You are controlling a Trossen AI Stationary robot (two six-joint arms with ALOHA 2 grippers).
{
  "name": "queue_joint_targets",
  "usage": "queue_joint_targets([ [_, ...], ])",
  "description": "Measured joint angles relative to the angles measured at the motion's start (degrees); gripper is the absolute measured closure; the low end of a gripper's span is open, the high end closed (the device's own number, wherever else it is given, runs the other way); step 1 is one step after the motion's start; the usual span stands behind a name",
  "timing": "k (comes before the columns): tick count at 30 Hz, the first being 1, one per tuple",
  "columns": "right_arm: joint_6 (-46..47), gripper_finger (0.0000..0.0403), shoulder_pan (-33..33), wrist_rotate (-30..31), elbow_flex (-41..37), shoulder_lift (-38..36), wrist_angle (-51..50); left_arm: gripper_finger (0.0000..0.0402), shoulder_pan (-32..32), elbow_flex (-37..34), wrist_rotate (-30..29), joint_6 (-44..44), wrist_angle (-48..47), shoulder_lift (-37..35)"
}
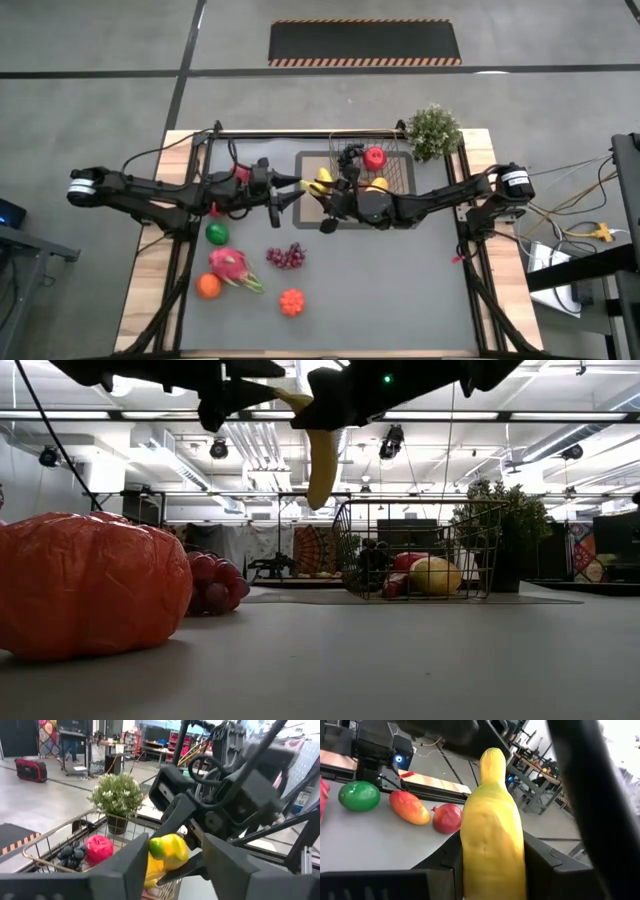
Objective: Build produce basket
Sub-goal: Put the banana into the wire basket
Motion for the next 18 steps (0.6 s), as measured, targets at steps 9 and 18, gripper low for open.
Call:
queue_joint_targets([
  [9,9.4,0.028,-0.5,3.1,2.0,-4.5,-12.7,0.0194,0.0,0.0,0.1,4.5,0.0,-5.3],
  [18,20.2,0.028,-5.0,4.9,1.9,-13.0,-27.6,0.0193,0.0,0.0,0.0,7.6,-0.1,-9.1],
])
